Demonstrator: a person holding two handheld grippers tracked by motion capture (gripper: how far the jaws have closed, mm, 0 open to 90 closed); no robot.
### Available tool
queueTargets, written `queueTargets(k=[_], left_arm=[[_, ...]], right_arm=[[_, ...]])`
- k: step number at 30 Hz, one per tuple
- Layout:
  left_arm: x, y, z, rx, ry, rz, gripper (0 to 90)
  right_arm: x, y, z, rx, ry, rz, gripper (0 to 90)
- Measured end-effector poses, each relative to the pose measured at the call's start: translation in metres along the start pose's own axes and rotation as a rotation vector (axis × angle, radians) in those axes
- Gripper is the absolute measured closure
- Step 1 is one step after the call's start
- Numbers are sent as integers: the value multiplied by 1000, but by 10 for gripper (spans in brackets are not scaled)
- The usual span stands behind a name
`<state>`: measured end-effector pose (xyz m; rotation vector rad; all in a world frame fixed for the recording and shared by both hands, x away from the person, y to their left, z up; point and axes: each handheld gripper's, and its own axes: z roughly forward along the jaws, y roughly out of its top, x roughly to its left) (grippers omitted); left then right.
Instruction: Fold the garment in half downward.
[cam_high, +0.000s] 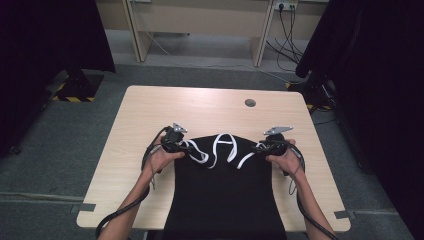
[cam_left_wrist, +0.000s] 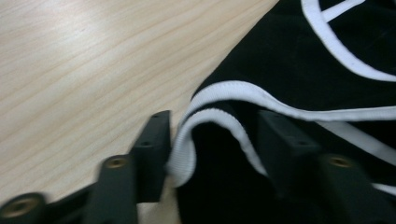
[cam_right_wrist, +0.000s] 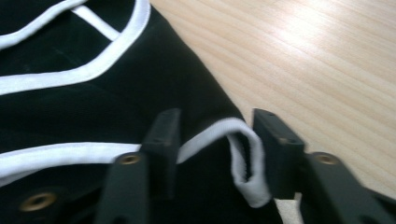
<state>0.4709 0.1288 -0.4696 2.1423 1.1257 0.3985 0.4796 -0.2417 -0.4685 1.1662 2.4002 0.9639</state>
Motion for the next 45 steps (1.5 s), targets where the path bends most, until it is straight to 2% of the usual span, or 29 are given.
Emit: queueTargets(k=[2, 5, 7, 9, 15, 21, 30, 33, 37, 39, 42, 45], left_arm=[[0, 0, 0, -11, -15, 1, 597], [-1, 1, 2, -17, -43, -3, 738], [-2, 1, 2, -24, -58, -8, 783], [-3, 2, 0, -29, -67, 5, 810], [1, 7, -8, -69, -71, 3, 825], [5, 20, -11, -92, -59, -1, 827], [7, 52, -25, -129, -3, 47, 825], [10, 67, -28, -162, 12, 37, 823], [13, 88, -32, -194, 41, 53, 819], [16, 97, -35, -217, 61, 45, 818], [12, 104, -45, -280, 51, 71, 813], [4, 92, -55, -312, 50, 110, 805]], right_arm=[[0, 0, -1, 1, 15, -3, 674], [-1, -1, -2, -1, 40, 1, 781], [-1, -1, -2, -5, 50, -3, 807], [-1, -1, -3, -3, 49, -15, 823], [-3, 3, -12, -46, 46, -35, 831], [-2, 19, -26, -100, 26, -73, 833], [-5, 44, -40, -154, -5, -105, 833], [-8, 54, -44, -164, -19, -113, 833], [-17, 71, -48, -186, -37, -111, 832], [-19, 80, -50, -194, -45, -117, 832], [-16, 91, -57, -220, -64, -152, 832], [-5, 88, -68, -258, -68, -228, 832]])
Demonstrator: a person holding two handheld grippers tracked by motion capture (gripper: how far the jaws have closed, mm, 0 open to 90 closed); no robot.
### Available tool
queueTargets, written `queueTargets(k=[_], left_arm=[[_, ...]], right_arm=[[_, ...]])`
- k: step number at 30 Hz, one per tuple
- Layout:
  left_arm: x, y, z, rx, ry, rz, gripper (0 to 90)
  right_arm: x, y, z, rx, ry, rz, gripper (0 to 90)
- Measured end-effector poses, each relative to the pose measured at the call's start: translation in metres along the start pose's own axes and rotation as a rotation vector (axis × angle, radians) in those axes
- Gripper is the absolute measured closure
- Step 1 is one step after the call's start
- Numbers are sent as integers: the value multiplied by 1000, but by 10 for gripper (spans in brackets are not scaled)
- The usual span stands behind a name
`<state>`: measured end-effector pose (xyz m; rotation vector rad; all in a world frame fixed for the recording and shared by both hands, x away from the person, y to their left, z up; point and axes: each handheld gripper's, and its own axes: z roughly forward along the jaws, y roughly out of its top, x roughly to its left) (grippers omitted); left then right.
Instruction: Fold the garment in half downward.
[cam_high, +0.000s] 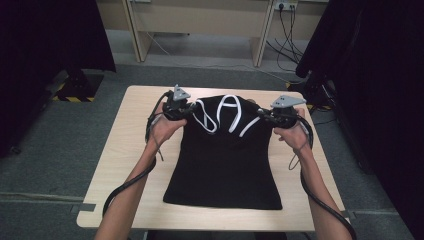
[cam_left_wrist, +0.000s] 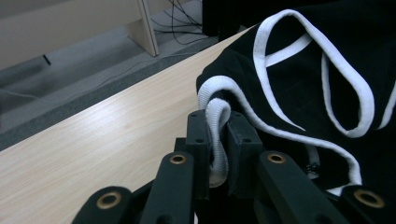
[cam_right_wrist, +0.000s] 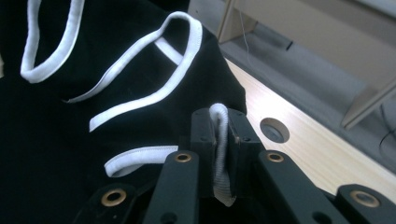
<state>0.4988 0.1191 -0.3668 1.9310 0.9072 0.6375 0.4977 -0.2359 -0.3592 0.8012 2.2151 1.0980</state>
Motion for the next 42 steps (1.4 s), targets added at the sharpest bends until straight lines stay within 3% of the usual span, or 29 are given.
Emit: queueTargets(k=[2, 5, 8, 10, 13, 16, 18, 19, 20, 26, 34, 38, 42], left_arm=[[-6, -12, -10, -18, -9, 34, 802], [-19, -34, -20, -54, -15, 37, 801], [-39, -56, -30, -70, -16, 121, 795], [-51, -70, -38, -80, -31, 149, 787], [-65, -89, -48, -58, -57, 223, 768], [-69, -107, -62, -49, -112, 176, 767], [-73, -118, -73, -32, -127, 194, 765], [-75, -125, -78, -23, -142, 184, 763], [-78, -134, -83, -8, -162, 162, 764], [-87, -172, -95, 120, -188, 168, 764], [-86, -174, -96, 172, -189, 156, 754], [-86, -169, -87, 177, -168, 157, 745], [-81, -163, -76, 178, -150, 146, 700]], right_arm=[[10, -7, -7, -16, 6, -37, 831], [26, -25, -13, -36, 23, -68, 831], [44, -43, -17, -37, 38, -102, 831], [59, -55, -21, -43, 49, -138, 831], [79, -71, -28, -44, 60, -174, 830], [95, -85, -38, -65, 70, -174, 828], [104, -94, -46, -79, 76, -170, 825], [107, -97, -49, -83, 81, -167, 824], [111, -101, -52, -86, 88, -158, 823], [127, -124, -67, -48, 163, -54, 820], [133, -153, -76, 61, 202, -9, 821], [125, -159, -76, 65, 161, 0, 823], [110, -154, -71, 67, 136, 19, 784]])
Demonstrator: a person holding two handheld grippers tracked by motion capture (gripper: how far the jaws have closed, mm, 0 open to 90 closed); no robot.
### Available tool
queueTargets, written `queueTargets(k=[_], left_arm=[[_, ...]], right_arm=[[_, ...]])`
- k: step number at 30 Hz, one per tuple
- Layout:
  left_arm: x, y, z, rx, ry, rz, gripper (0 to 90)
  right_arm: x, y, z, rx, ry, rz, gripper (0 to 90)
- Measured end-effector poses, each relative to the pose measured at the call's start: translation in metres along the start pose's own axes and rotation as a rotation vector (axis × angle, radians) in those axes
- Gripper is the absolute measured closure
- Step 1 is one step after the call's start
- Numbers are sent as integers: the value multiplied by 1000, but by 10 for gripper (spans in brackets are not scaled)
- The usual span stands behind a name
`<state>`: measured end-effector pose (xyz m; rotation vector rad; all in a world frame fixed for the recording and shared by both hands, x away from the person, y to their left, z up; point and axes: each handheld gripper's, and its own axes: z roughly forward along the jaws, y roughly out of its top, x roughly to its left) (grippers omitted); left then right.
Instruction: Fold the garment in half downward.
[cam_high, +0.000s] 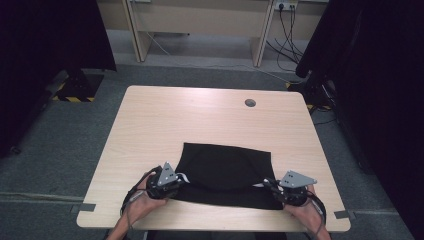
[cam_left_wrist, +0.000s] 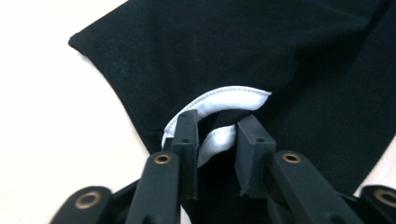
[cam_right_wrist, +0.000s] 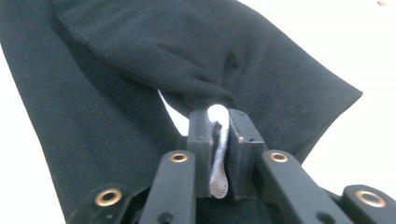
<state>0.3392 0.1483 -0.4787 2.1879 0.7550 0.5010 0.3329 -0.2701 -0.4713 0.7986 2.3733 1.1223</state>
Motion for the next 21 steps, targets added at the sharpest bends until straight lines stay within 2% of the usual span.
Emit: queueTargets(k=[3, 4, 5, 6, 8, 11, 12, 13, 14, 16, 18, 19, 21], left_arm=[[1, 3, -8, -34, 2, 3, 555], [0, 4, -11, -45, 6, 2, 514], [-2, 6, -16, -77, 18, 8, 476], [-4, 8, -18, -95, 23, 15, 389], [-8, 14, -17, -114, 18, 22, 311], [-13, 22, -4, -99, -16, 49, 287], [-14, 23, 2, -89, -22, 61, 285], [-13, 24, 9, -83, -27, 70, 292], [-11, 25, 14, -78, -33, 80, 347], [-8, 26, 23, -53, -52, 87, 560], [-7, 28, 25, -48, -59, 82, 759], [-6, 30, 23, -55, -60, 81, 819], [-6, 34, 13, -90, -67, 75, 856]], right_arm=[[-4, 9, -3, 3, 3, 17, 620], [-3, 12, -7, -3, 10, 13, 596], [-2, 14, -9, -13, 12, 8, 562], [2, 19, -12, -15, 16, 11, 501], [7, 25, -14, -17, 21, 23, 454], [14, 29, -3, 32, 41, -10, 427], [15, 29, 2, 57, 45, -27, 443], [15, 29, 7, 71, 44, -48, 517], [13, 29, 10, 81, 51, -63, 611], [10, 28, 13, 89, 72, -74, 745], [7, 30, 10, 83, 74, -78, 809], [5, 32, 6, 71, 66, -83, 824], [4, 37, -4, 43, 55, -88, 835]])
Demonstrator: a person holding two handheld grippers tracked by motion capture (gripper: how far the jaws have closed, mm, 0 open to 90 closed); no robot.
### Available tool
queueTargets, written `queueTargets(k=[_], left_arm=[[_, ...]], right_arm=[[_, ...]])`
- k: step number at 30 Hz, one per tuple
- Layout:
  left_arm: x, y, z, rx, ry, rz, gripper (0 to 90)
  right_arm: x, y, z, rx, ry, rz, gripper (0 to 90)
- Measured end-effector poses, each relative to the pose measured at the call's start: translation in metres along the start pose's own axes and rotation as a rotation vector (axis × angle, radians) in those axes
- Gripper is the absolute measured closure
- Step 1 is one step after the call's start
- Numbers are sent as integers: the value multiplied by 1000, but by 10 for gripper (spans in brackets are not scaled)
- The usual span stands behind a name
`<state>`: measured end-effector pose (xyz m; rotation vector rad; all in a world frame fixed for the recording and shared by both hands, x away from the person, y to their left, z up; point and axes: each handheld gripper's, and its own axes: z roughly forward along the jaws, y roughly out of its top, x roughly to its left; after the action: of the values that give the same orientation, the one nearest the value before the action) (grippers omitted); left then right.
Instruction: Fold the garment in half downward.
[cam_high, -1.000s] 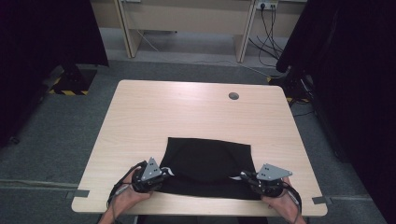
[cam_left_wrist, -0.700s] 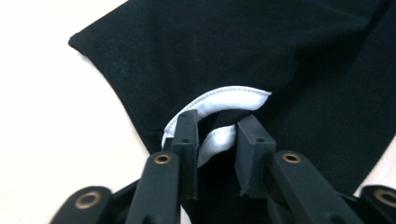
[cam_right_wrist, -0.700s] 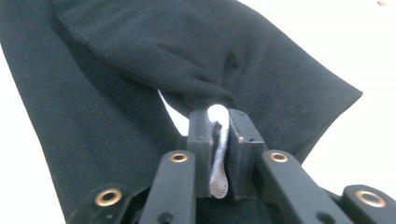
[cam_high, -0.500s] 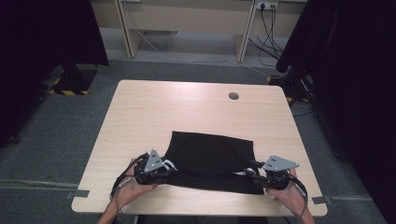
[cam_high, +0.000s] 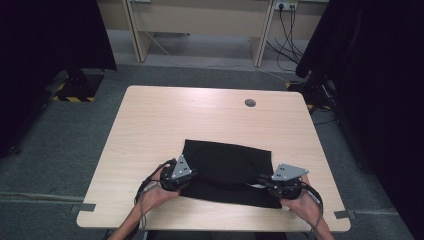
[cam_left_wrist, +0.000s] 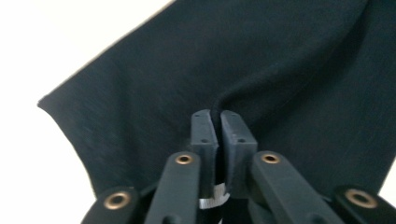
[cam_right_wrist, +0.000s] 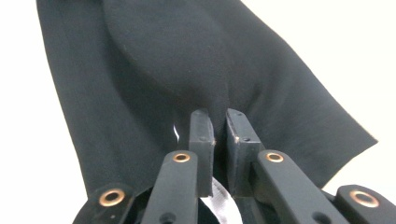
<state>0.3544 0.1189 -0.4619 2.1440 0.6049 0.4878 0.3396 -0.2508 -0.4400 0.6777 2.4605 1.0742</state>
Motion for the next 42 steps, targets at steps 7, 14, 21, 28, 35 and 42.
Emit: queueTargets(k=[7, 14, 21, 28, 35, 42], left_arm=[[-18, -2, -39, -51, -55, 13, 853], [-29, -29, -41, -12, -131, -55, 622], [-10, 0, -31, -153, -74, -217, 355], [-18, -9, 0, 74, -17, -198, 323], [-21, -33, -15, 70, -40, -163, 296], [-21, -33, -14, 80, -21, -148, 208]], right_arm=[[22, 6, -33, -64, 21, -46, 818], [50, -23, -37, -48, 101, 62, 523], [24, -5, -38, -86, -17, 157, 448], [7, -6, 12, 13, -62, 208, 418], [12, -28, 24, 46, -64, 234, 384], [12, -31, 18, 55, -68, 249, 384]])
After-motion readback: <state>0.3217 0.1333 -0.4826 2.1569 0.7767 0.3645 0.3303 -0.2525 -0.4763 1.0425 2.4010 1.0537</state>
